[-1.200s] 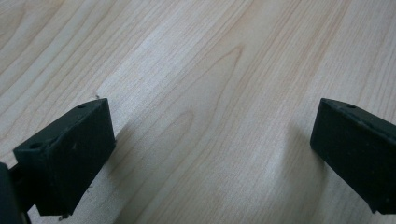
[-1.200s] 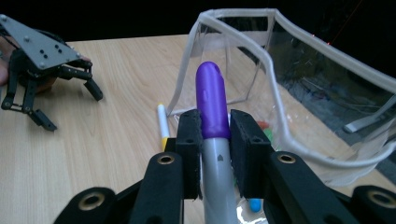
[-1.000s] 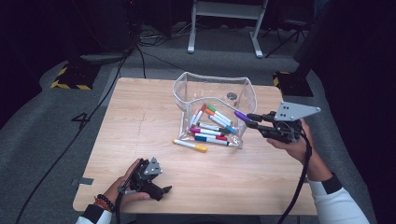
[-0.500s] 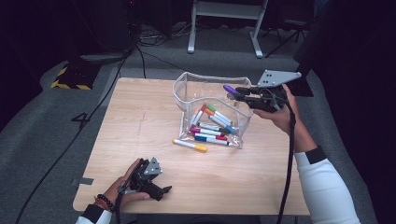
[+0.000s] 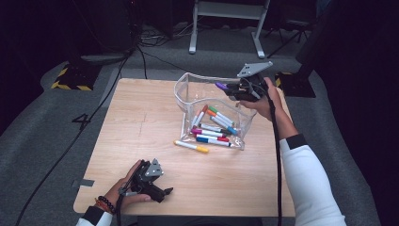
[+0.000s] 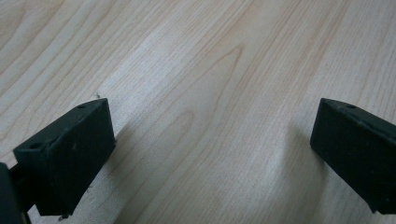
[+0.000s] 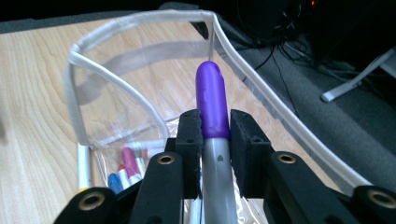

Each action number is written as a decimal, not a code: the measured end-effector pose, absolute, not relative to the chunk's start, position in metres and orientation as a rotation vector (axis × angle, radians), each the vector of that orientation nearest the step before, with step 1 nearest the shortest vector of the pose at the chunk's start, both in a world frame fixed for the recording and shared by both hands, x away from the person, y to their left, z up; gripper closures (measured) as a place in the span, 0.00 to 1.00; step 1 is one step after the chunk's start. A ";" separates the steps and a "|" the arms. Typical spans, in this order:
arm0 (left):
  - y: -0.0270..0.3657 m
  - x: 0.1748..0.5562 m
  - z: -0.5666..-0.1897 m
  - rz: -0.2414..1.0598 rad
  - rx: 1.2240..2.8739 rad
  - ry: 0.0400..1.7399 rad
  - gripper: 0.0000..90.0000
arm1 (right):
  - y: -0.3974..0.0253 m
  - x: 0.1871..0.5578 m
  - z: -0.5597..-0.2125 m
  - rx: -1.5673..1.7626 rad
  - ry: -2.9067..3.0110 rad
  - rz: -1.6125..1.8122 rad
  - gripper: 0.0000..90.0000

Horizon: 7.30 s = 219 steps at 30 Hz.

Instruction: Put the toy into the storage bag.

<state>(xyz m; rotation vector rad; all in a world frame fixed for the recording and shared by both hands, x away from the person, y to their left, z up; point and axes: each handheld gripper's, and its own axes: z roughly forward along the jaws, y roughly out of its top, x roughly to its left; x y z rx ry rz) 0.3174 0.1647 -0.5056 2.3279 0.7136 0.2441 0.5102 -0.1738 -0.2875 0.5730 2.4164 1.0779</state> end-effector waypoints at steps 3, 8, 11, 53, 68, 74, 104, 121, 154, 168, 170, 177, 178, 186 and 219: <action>0.165 0.317 -0.506 0.244 2.328 0.714 0.00 | -0.172 0.514 -0.292 0.588 2.433 1.049 0.83; 0.165 0.317 -0.506 0.244 2.328 0.714 0.00 | -0.170 0.522 -0.303 0.642 2.470 0.965 0.83; 0.165 0.317 -0.506 0.244 2.328 0.714 0.00 | -0.170 0.524 -0.308 0.656 2.489 0.926 0.83; 0.165 0.317 -0.506 0.244 2.328 0.714 0.00 | -0.200 0.479 -0.296 0.654 2.430 1.117 0.38; 0.165 0.317 -0.506 0.244 2.328 0.714 0.00 | -0.258 0.401 -0.313 0.579 2.354 1.195 0.34; 0.165 0.317 -0.506 0.244 2.328 0.714 0.00 | -0.279 0.381 -0.348 0.618 2.363 1.207 0.34; 0.165 0.318 -0.506 0.244 2.328 0.713 0.00 | -0.158 0.403 -0.486 0.479 2.636 1.171 0.38; 0.165 0.317 -0.506 0.244 2.328 0.713 0.00 | -0.113 0.437 -0.501 0.603 2.645 1.179 0.55; 0.165 0.317 -0.506 0.245 2.327 0.715 0.00 | -0.166 0.388 -0.448 0.332 2.650 1.145 0.83; 0.165 0.318 -0.506 0.244 2.327 0.715 0.00 | -0.196 0.376 -0.370 0.238 2.492 1.221 0.83; 0.165 0.318 -0.506 0.245 2.328 0.715 0.00 | -0.199 0.376 -0.359 0.234 2.471 1.242 0.83; 0.164 0.318 -0.506 0.245 2.328 0.716 0.00 | -0.208 0.377 -0.323 0.207 2.410 1.271 0.83; 0.164 0.318 -0.506 0.245 2.327 0.716 0.00 | -0.209 0.379 -0.318 0.209 2.398 1.263 0.83; 0.164 0.318 -0.506 0.245 2.327 0.715 0.00 | -0.220 0.410 -0.285 0.280 2.341 1.233 0.83; 0.164 0.318 -0.506 0.245 2.327 0.714 0.00 | -0.194 0.521 -0.324 0.549 2.605 0.888 0.83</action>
